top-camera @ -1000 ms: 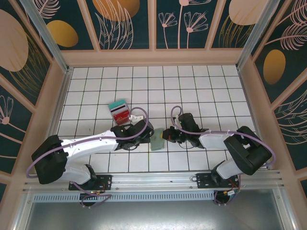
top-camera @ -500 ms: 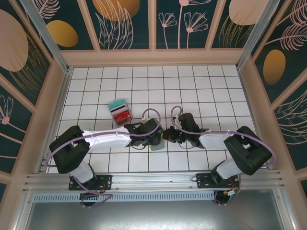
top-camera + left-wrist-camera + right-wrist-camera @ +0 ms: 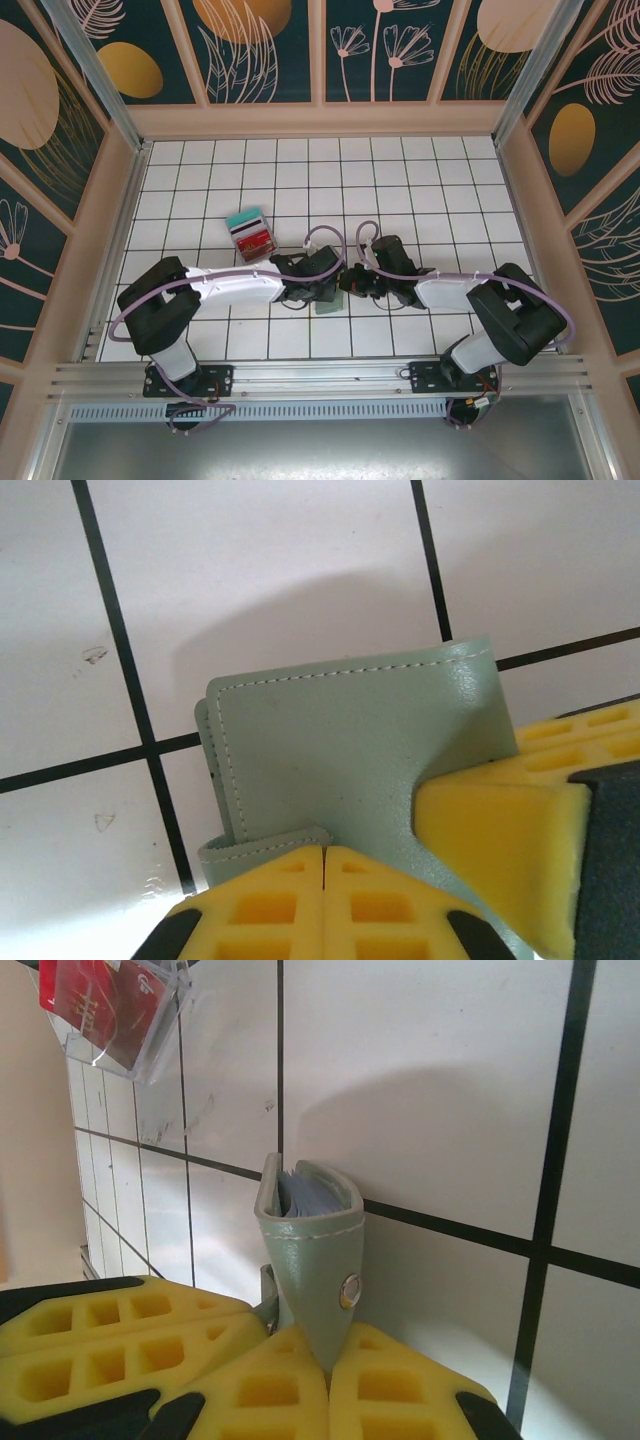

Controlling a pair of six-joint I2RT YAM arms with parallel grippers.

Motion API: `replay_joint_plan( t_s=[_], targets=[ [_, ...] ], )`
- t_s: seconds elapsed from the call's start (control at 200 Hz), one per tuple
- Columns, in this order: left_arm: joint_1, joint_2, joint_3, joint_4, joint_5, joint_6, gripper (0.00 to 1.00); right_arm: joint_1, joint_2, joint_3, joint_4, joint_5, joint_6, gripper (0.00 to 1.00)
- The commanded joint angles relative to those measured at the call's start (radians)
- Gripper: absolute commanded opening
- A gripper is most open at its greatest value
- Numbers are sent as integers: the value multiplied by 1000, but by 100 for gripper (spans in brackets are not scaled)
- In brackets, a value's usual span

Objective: Take the credit cards out of the card holder

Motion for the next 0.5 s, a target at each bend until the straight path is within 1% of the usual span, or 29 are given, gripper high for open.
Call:
replay_joint_plan(
  t_s=[0.0, 0.1, 0.12, 0.175, 0.245, 0.41, 0.43, 0.495],
  targets=[
    [9, 37, 9, -172, -152, -31, 0, -5, 4, 22, -27, 10, -23, 0],
    [25, 25, -4, -234, -219, -65, 0, -14, 4, 11, -26, 12, -21, 0],
    [31, -5, -12, -244, -228, -70, 0, -15, 4, 8, -26, 12, -20, 0],
    [46, -27, -24, -261, -244, -83, 0, -20, 4, 2, -22, 11, -18, 0],
    [56, -51, -50, -265, -249, -89, 0, -24, 4, 0, -20, 6, -17, 0],
    [57, -61, -37, -280, -243, -89, 0, -24, 11, 9, -23, 4, -21, 0],
    [57, -61, -7, -283, -244, -91, 0, -23, 13, 9, -23, 4, -20, 0],
    [57, -65, 15, -285, -244, -82, 0, -24, 16, 13, -22, 1, -21, 0]
  ],
)
